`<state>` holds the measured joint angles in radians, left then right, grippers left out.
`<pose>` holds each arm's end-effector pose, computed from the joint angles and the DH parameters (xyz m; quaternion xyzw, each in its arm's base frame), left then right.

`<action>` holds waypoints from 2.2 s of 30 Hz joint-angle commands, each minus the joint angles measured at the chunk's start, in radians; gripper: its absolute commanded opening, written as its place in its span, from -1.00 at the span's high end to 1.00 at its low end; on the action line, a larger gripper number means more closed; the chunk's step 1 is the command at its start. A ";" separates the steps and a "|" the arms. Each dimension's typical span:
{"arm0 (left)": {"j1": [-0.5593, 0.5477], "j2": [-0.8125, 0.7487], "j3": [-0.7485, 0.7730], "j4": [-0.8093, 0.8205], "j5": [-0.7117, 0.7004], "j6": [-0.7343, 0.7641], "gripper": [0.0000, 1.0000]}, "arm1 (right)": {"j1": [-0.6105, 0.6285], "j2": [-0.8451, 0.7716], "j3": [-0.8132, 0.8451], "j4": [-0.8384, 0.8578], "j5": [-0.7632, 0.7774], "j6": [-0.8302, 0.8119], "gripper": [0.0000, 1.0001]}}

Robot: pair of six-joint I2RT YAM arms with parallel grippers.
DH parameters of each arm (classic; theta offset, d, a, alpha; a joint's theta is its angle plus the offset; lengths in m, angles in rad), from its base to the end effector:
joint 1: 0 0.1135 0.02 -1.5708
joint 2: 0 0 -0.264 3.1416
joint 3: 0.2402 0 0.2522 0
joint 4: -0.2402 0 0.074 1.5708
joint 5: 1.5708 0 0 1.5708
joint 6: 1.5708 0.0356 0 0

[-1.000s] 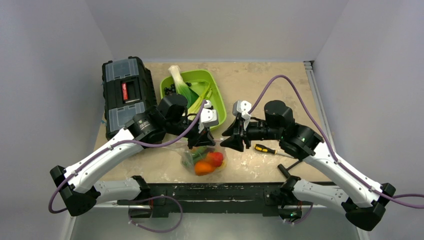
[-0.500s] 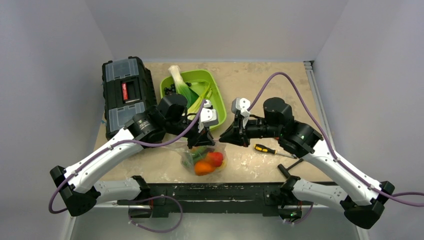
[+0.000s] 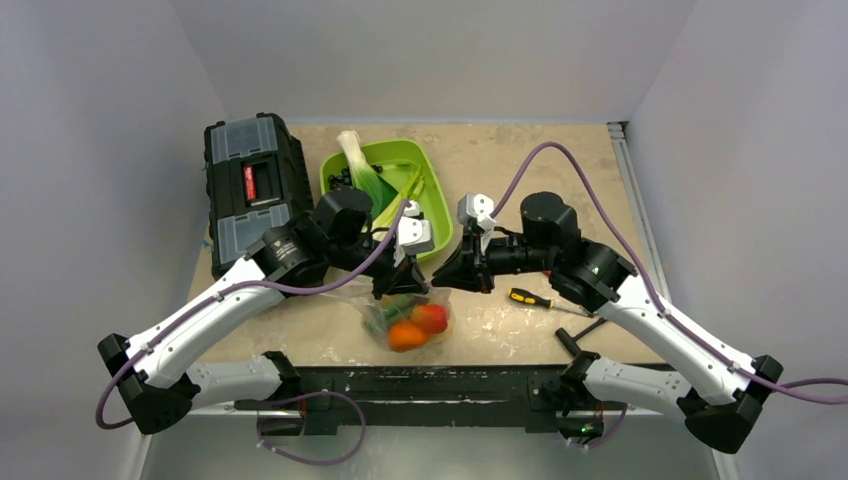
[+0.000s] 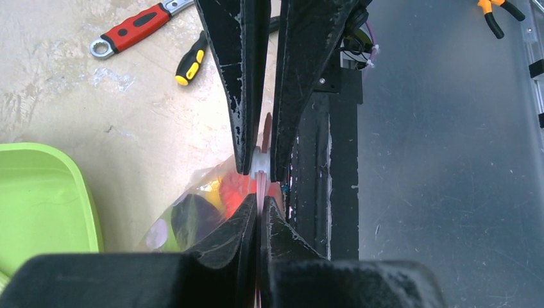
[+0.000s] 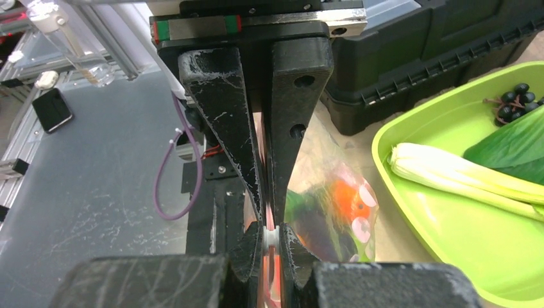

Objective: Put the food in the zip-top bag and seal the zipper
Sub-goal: Zip the zipper food storage bag at the center of the board.

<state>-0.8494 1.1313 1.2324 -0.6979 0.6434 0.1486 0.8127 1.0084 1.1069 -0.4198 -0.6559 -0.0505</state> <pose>0.1359 -0.1869 0.3792 0.5311 0.6654 -0.4148 0.3211 0.1314 0.1704 0.3884 -0.4923 0.6187 0.4485 0.4168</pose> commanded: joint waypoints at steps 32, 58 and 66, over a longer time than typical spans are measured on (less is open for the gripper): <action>0.002 -0.021 0.018 0.073 0.065 -0.012 1.00 | 0.019 0.035 0.197 -0.344 0.177 0.019 0.35; 0.002 -0.005 0.029 0.056 0.076 -0.011 1.00 | 0.046 0.128 0.217 -0.249 0.094 -0.013 0.80; 0.002 -0.019 0.025 0.080 0.083 -0.038 0.32 | 0.050 0.087 0.138 -0.164 0.164 0.074 1.00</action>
<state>-0.8444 1.1263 1.2324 -0.6750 0.6785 0.1379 0.8574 1.1374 1.2808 -0.7105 -0.5442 -0.0353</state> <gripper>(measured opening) 0.213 0.007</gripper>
